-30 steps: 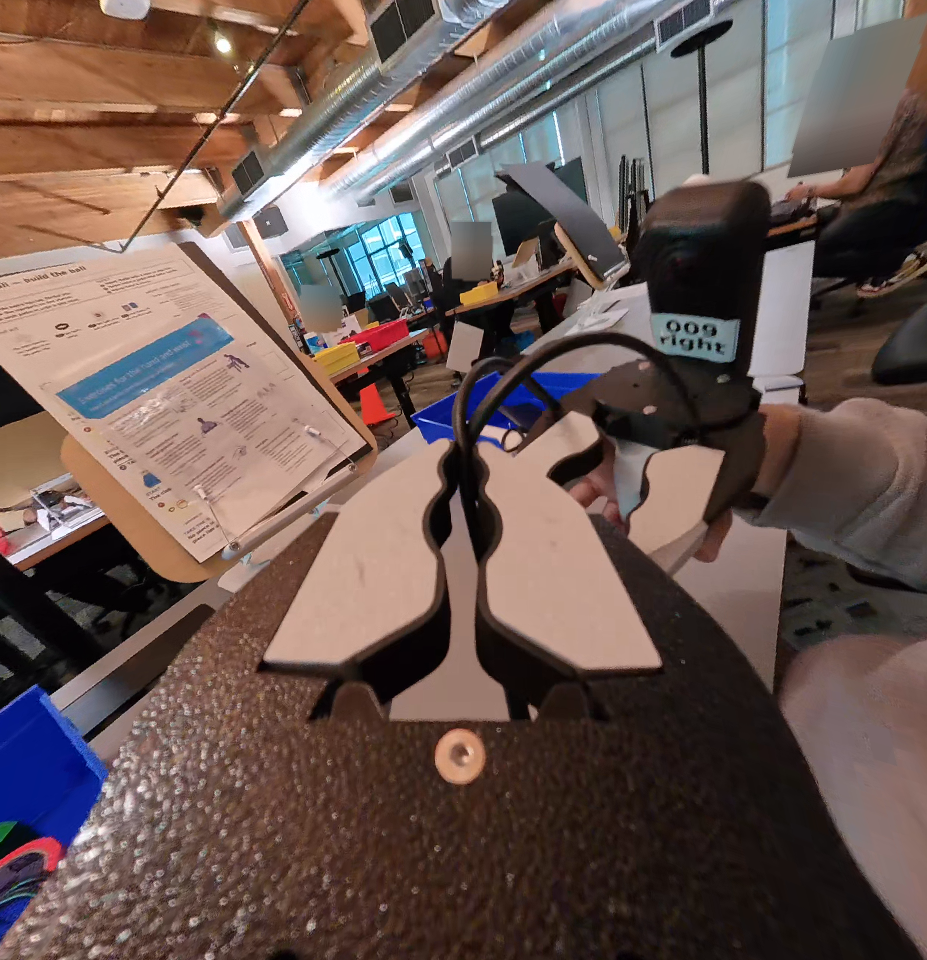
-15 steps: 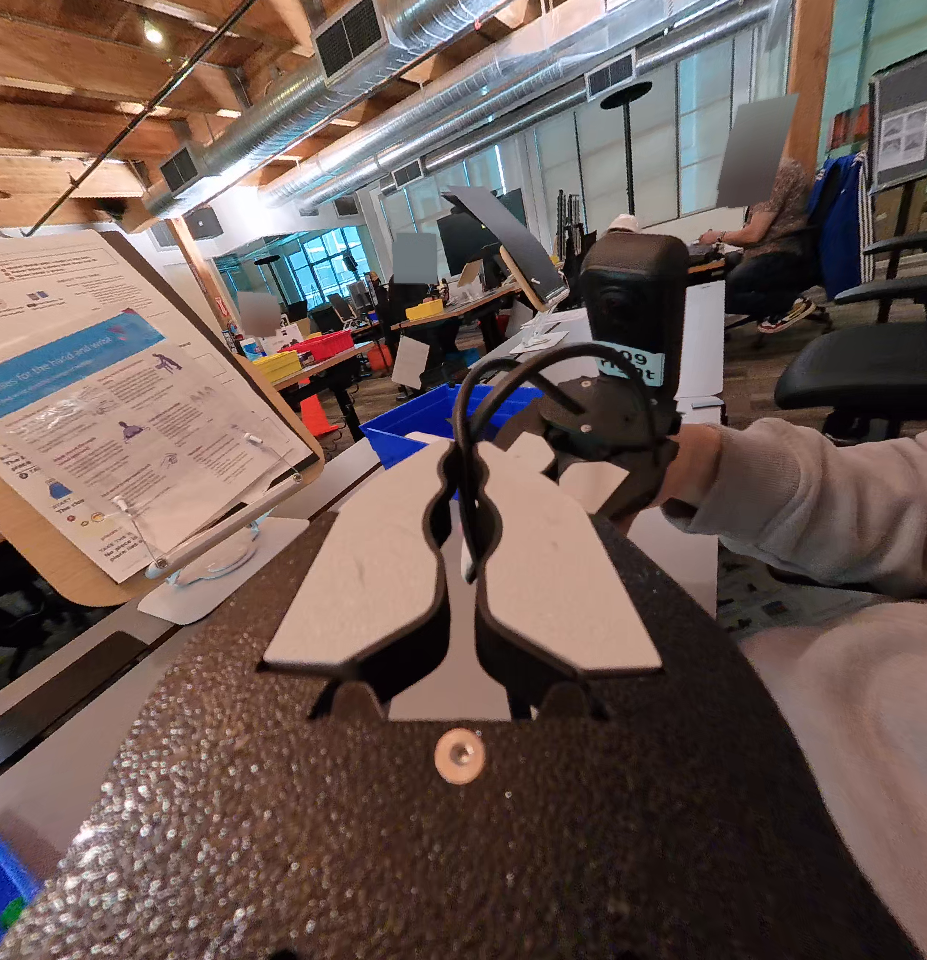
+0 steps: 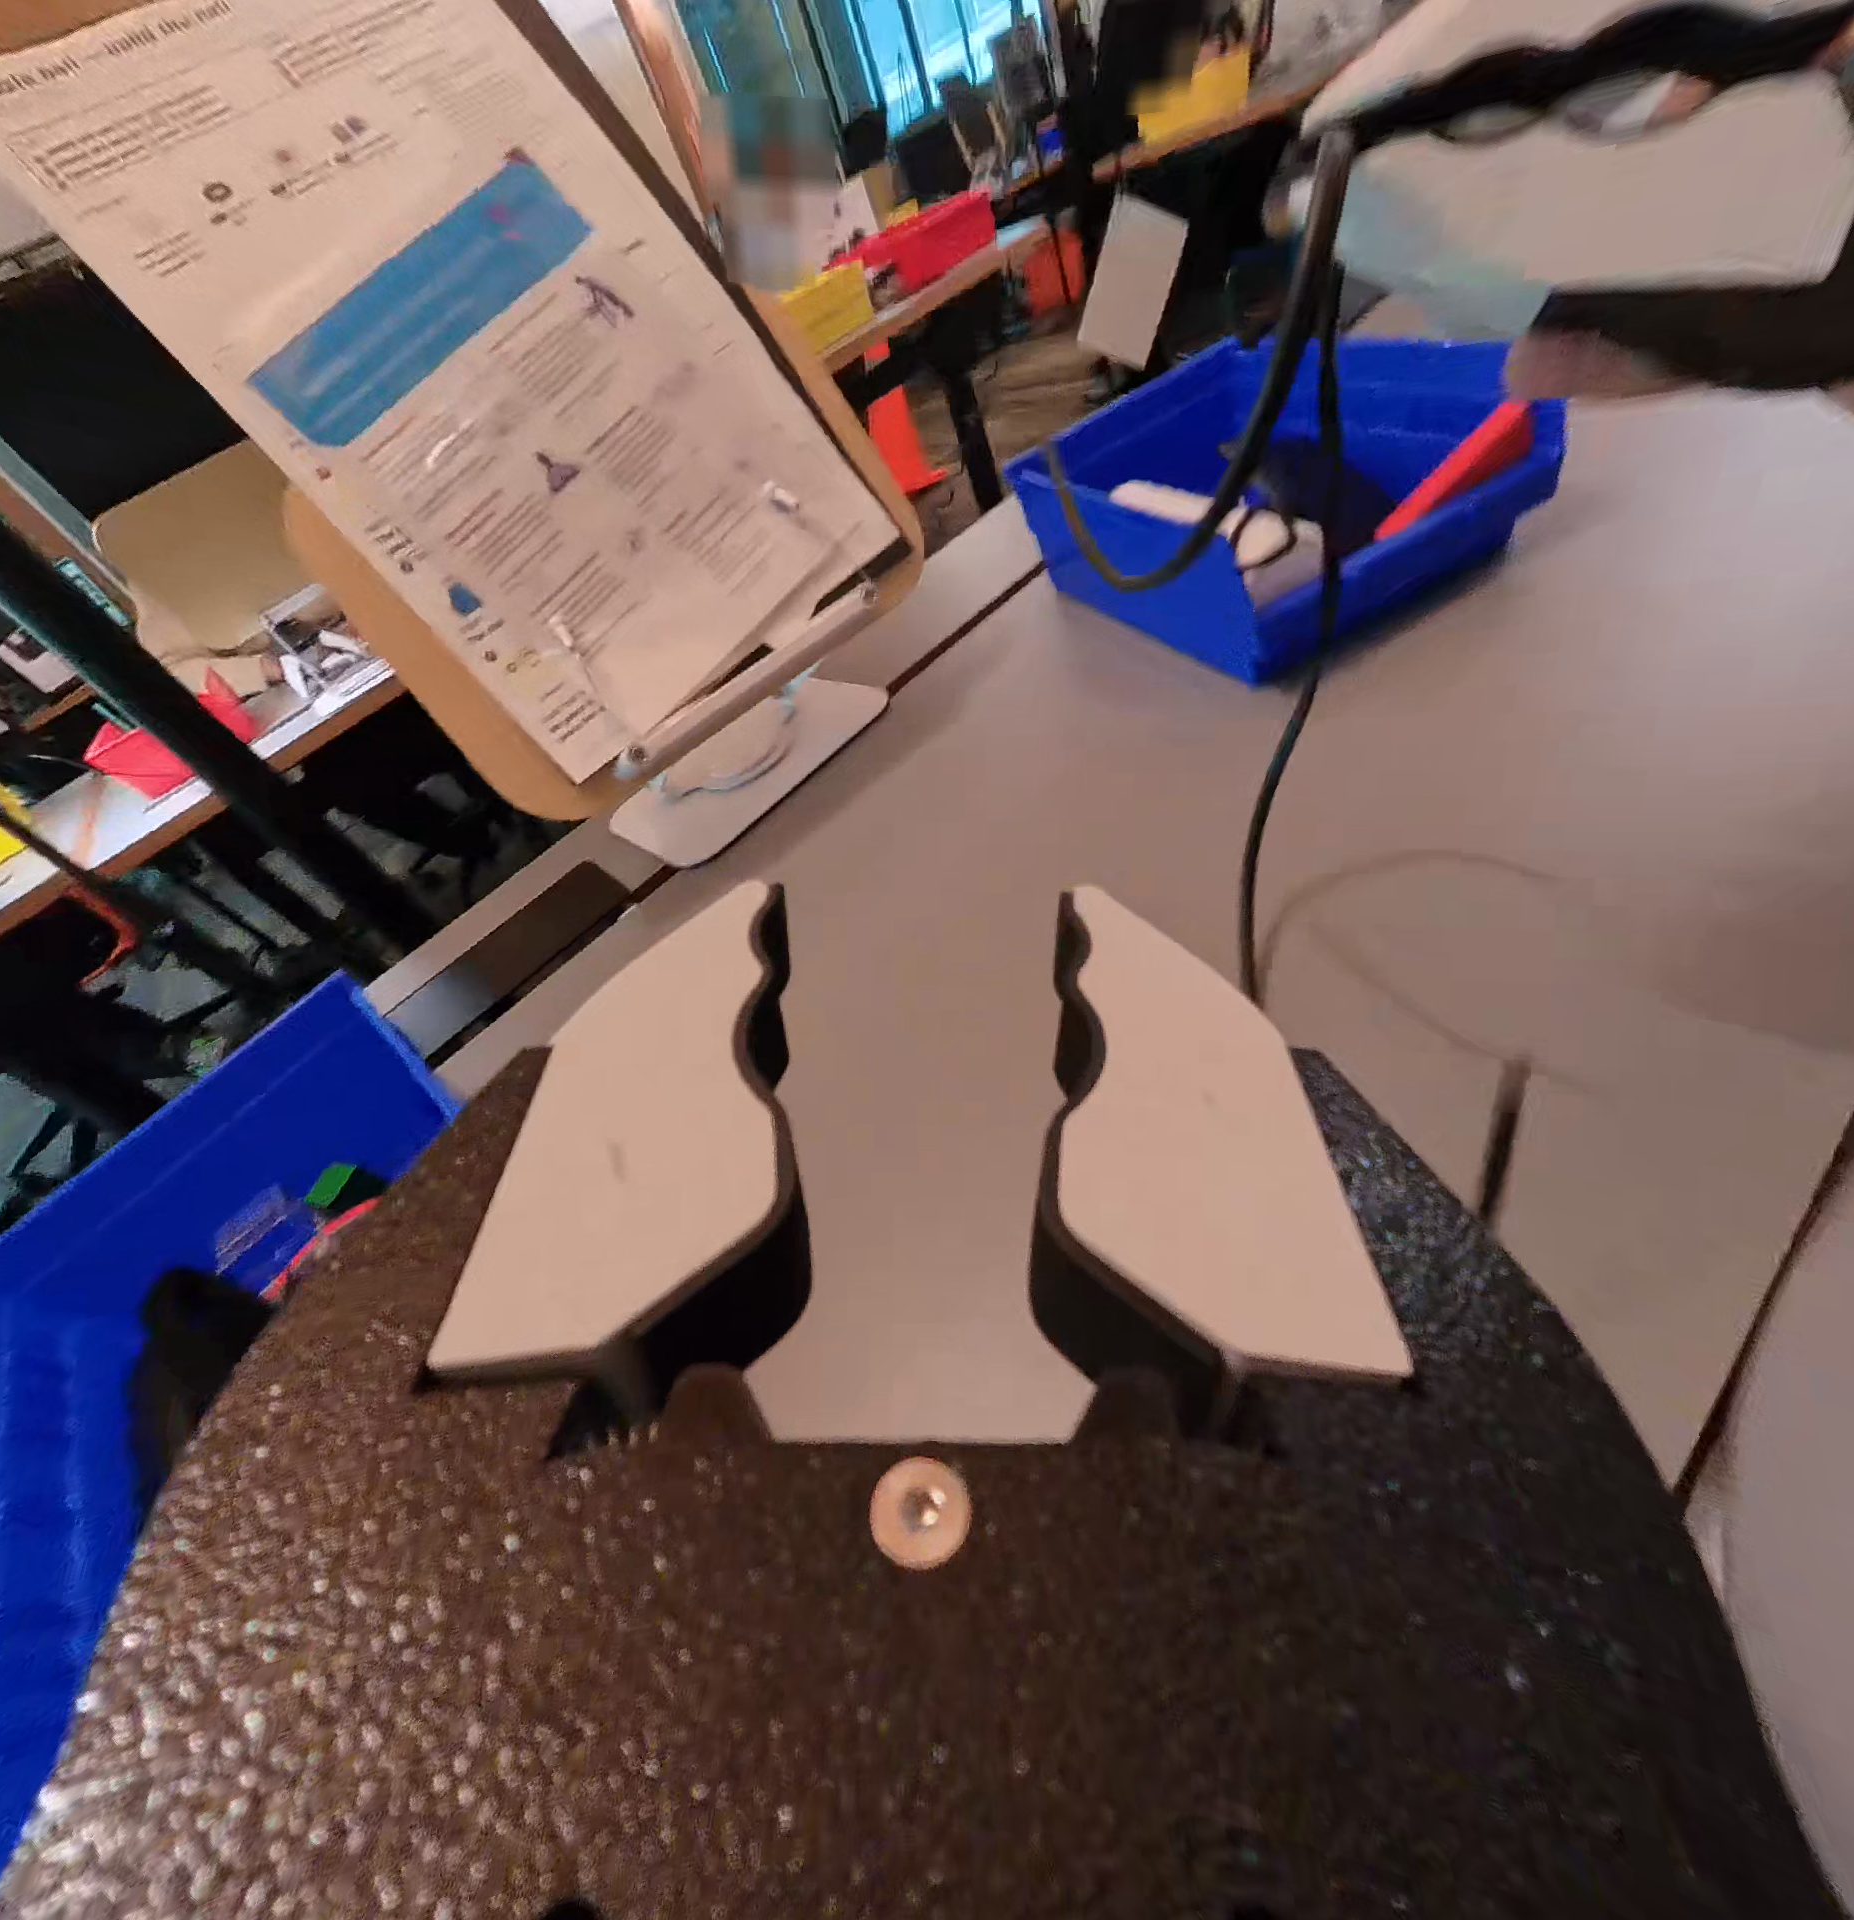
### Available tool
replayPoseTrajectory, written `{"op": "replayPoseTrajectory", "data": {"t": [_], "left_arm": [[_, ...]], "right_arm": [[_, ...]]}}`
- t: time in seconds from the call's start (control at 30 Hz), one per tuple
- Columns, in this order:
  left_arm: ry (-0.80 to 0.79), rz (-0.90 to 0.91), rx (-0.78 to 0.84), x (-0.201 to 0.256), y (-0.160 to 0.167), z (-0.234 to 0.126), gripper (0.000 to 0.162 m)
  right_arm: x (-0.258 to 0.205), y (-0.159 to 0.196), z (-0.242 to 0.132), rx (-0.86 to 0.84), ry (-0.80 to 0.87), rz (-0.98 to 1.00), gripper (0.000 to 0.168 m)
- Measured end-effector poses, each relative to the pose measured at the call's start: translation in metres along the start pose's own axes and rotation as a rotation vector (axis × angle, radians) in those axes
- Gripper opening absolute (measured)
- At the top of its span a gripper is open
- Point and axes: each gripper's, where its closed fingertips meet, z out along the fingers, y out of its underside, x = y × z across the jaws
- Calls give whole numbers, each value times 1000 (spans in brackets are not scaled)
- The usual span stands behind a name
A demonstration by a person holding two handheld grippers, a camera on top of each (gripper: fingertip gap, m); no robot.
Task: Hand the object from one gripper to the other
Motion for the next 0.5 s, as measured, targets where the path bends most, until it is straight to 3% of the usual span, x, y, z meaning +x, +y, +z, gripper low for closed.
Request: {"op": "replayPoseTrajectory", "data": {"t": [0.13,0.23,0.4,0.5], "left_arm": [[106,-31,150,30,-28,1,45],[99,73,147,45,-31,6,43],[151,172,93,64,-23,13,37],[211,131,95,72,-21,14,20]], "right_arm": [[-22,-20,0,77,-11,-208,3],[-50,-34,2,112,-80,-254,4],[-74,-49,0,147,-141,-250,3],[-75,-51,0,158,-153,-210,3]]}}
